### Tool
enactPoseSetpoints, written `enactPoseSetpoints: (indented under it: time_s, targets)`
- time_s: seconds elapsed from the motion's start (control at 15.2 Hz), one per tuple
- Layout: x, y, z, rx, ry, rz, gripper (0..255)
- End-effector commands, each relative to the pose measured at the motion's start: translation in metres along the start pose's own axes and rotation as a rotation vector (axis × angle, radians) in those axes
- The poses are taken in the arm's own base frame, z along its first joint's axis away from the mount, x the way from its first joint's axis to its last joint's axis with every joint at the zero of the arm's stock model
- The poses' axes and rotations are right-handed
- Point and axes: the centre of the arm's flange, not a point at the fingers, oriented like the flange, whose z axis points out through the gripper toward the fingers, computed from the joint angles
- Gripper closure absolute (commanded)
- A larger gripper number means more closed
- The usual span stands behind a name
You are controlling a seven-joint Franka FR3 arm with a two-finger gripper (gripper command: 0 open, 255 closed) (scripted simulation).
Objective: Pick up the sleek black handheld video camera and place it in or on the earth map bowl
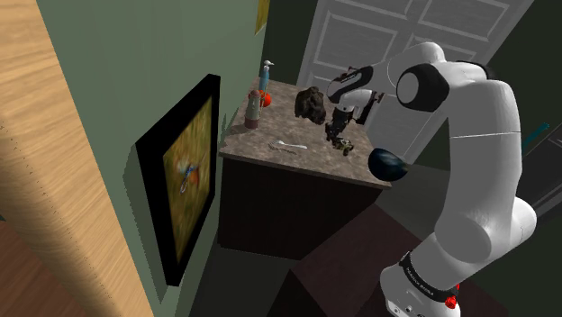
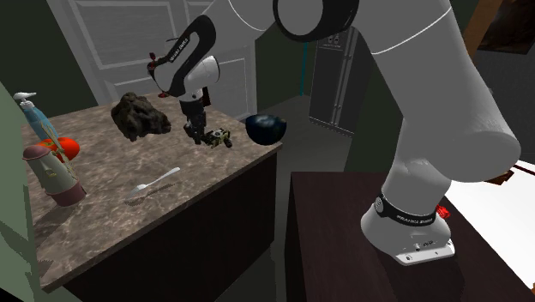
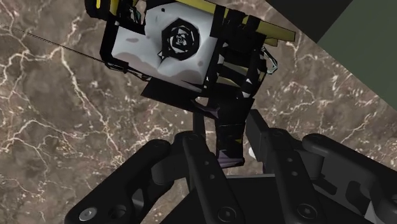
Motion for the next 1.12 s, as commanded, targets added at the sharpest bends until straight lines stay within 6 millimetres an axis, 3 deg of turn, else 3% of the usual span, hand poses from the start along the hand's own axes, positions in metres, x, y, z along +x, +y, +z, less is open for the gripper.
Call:
enactPoseSetpoints:
  time_s: [0.0, 0.92, 1.06]
  targets:
    - [0.0, -0.001, -0.011, 0.0, 0.0, 0.0, 255]
    - [-0.001, -0.002, -0.084, 0.0, 0.0, 0.0, 255]
    - [-0.021, 0.016, -0.083, 0.0, 0.0, 0.0, 255]
